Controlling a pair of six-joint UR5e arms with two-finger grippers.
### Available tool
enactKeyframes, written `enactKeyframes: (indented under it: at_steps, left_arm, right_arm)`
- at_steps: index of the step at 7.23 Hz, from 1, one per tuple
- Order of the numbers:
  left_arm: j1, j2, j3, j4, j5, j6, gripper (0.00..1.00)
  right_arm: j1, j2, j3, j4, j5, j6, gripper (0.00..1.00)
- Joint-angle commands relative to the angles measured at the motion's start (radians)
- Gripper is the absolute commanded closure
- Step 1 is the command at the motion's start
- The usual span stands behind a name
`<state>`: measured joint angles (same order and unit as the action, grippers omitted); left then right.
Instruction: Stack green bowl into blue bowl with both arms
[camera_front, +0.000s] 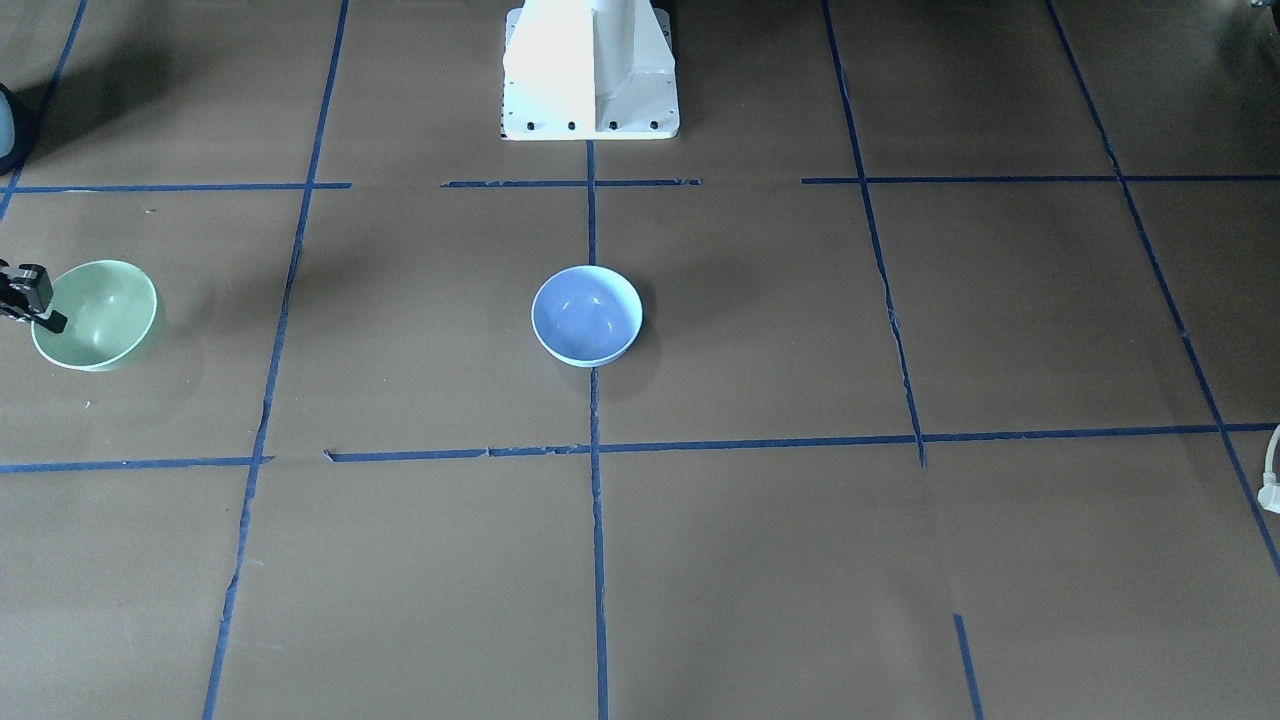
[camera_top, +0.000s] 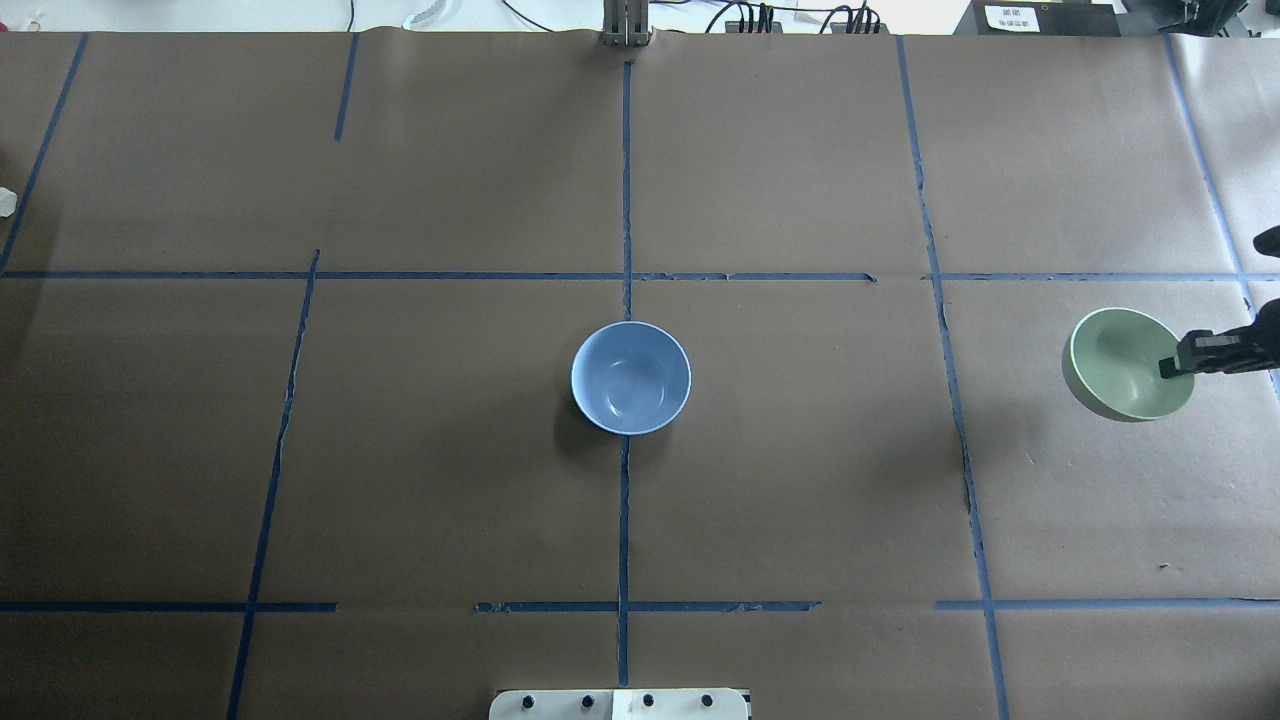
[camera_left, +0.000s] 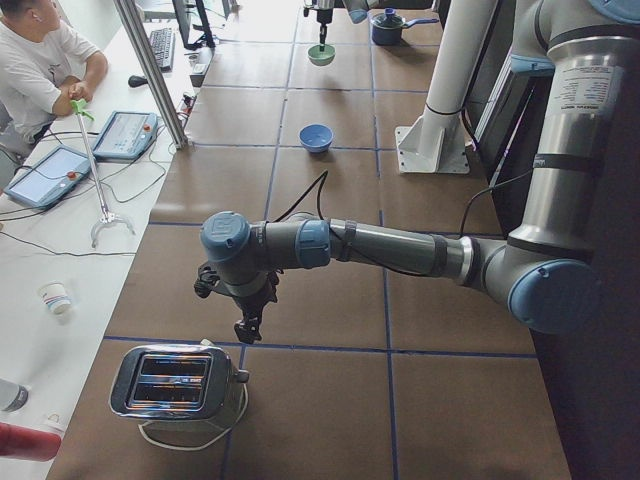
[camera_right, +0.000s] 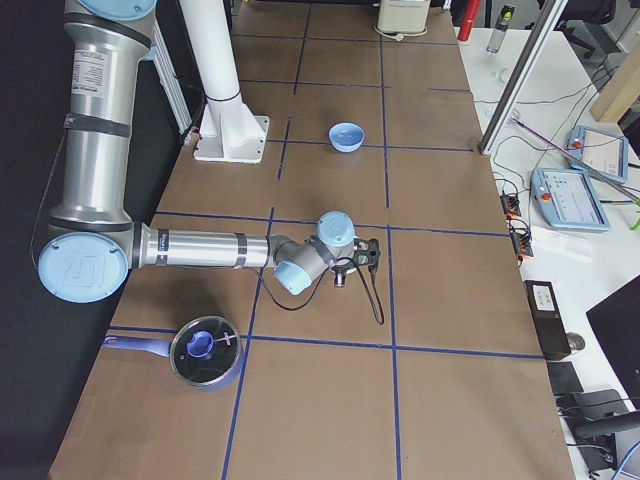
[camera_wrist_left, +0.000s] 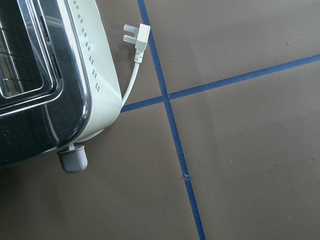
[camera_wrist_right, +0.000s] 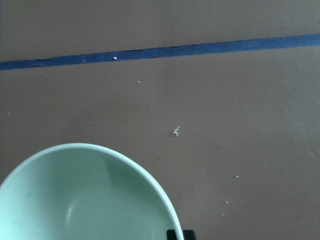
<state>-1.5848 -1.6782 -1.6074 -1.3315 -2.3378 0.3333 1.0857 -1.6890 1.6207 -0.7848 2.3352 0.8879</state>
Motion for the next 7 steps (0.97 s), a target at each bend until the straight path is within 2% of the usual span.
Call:
enactKeyframes:
  at_steps: [1, 2, 3, 4, 5, 6, 7]
  left_arm:
    - [0.000, 0.000, 0.000, 0.000, 0.000, -0.003, 0.00]
    - [0.000, 0.000, 0.000, 0.000, -0.002, -0.003, 0.00]
    - [0.000, 0.000, 0.000, 0.000, -0.002, -0.014, 0.00]
    - [0.000, -0.001, 0.001, 0.000, -0.002, -0.017, 0.00]
    - [0.000, -0.001, 0.000, 0.000, -0.002, -0.017, 0.00]
    - [0.000, -0.001, 0.000, 0.000, -0.002, -0.017, 0.00]
    - [0.002, -0.003, 0.000, 0.000, -0.002, -0.026, 0.00]
  right_arm:
    - [-0.090, 0.191, 0.091, -0.168, -0.016, 0.242, 1.00]
    - [-0.140, 0.309, 0.152, -0.335, -0.057, 0.326, 1.00]
    - [-0.218, 0.434, 0.187, -0.485, -0.139, 0.403, 1.00]
    - [-0.316, 0.588, 0.186, -0.654, -0.214, 0.513, 1.00]
    - [-0.401, 0.727, 0.168, -0.786, -0.329, 0.596, 1.00]
    - [-0.467, 0.809, 0.127, -0.807, -0.382, 0.720, 1.00]
    - [-0.527, 0.834, 0.096, -0.808, -0.430, 0.808, 0.98]
